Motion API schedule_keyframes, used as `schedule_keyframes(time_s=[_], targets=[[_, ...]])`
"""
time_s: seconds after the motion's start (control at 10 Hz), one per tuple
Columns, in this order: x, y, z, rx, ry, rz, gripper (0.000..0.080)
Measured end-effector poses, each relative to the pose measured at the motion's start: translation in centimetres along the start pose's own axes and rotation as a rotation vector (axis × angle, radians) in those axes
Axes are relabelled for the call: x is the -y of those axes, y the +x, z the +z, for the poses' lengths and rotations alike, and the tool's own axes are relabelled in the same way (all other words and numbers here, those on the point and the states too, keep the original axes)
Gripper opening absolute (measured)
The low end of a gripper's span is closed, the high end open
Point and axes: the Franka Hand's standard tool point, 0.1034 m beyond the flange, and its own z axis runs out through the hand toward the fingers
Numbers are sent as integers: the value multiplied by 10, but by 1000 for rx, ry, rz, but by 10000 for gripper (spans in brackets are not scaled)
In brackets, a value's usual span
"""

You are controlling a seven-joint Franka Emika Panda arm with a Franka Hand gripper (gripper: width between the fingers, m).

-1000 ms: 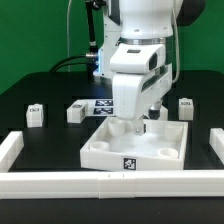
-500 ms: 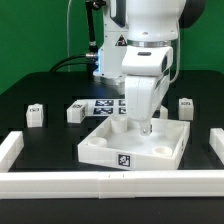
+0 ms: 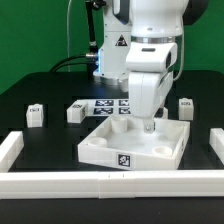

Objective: Assemble one leg

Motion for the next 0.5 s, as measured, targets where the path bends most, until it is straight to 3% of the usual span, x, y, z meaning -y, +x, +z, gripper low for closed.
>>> schedule_keyframes(time_s=[0.2,0.5], targets=[[0,-10,10,3,17,18,650],[1,-11,12,4,21,22,650]])
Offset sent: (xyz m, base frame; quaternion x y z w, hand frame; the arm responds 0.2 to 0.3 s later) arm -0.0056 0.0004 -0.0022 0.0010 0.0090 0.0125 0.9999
